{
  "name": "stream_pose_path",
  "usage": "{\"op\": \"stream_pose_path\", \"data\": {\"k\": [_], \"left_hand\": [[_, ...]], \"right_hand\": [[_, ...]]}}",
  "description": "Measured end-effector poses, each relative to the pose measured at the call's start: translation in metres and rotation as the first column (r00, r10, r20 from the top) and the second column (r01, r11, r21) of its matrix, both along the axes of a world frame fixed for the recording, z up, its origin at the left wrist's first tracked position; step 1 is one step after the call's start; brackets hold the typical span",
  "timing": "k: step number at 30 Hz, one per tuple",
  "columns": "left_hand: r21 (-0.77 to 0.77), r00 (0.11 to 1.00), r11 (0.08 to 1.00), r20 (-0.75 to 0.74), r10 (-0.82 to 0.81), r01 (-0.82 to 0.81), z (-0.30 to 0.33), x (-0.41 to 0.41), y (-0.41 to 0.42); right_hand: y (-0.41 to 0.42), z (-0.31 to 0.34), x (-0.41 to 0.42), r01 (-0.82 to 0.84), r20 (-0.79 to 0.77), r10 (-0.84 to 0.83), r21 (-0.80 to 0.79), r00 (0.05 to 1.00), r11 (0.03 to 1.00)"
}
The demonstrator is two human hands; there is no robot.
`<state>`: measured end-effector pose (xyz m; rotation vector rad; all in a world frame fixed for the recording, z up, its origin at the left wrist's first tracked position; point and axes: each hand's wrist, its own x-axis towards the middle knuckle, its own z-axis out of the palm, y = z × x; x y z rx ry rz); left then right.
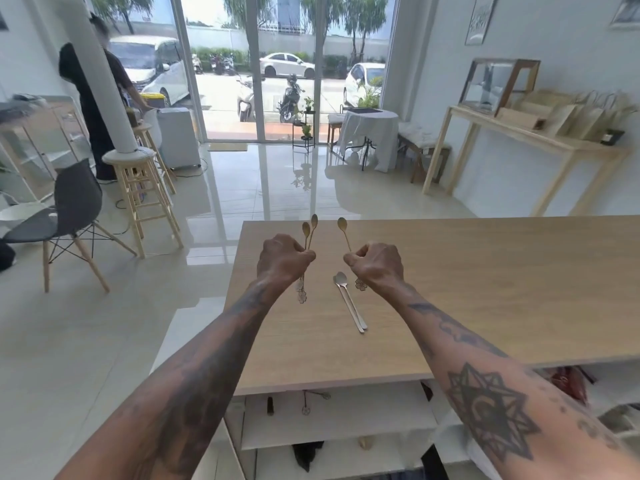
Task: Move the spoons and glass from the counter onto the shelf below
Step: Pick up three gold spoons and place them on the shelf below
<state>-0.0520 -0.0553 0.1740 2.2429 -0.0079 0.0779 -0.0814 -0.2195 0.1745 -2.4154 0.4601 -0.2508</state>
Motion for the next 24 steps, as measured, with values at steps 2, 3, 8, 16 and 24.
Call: {"op": "stream_pose_path", "data": {"k": [2, 3, 8, 16, 24], "left_hand": [[-0.021, 1.0, 1.0, -0.007, 0.014, -0.014, 0.005, -0.01, -0.005], [-0.028, 1.0, 0.999, -0.009, 0.015, -0.016, 0.007, -0.016, -0.008], [-0.024, 0.999, 0.999, -0.035, 0.028, -0.029, -0.001, -0.053, -0.023], [0.011, 0.988, 0.999, -0.148, 0.034, -0.033, -0.065, -0.122, -0.032], [0.056, 0.953, 0.998, -0.298, 0.047, -0.031, -0.159, -0.172, -0.019]], "right_hand": [[-0.006, 0.005, -0.009, 0.01, 0.008, -0.01, 0.012, 1.0, 1.0], [-0.009, 0.006, -0.015, 0.006, 0.01, -0.006, 0.013, 1.0, 1.0], [-0.026, 0.002, -0.052, 0.01, 0.006, -0.01, 0.011, 1.0, 1.0], [-0.036, -0.058, -0.118, -0.017, -0.122, 0.02, 0.028, 0.992, 0.999], [-0.025, -0.139, -0.16, -0.093, -0.251, 0.102, 0.049, 0.963, 0.994]]}}
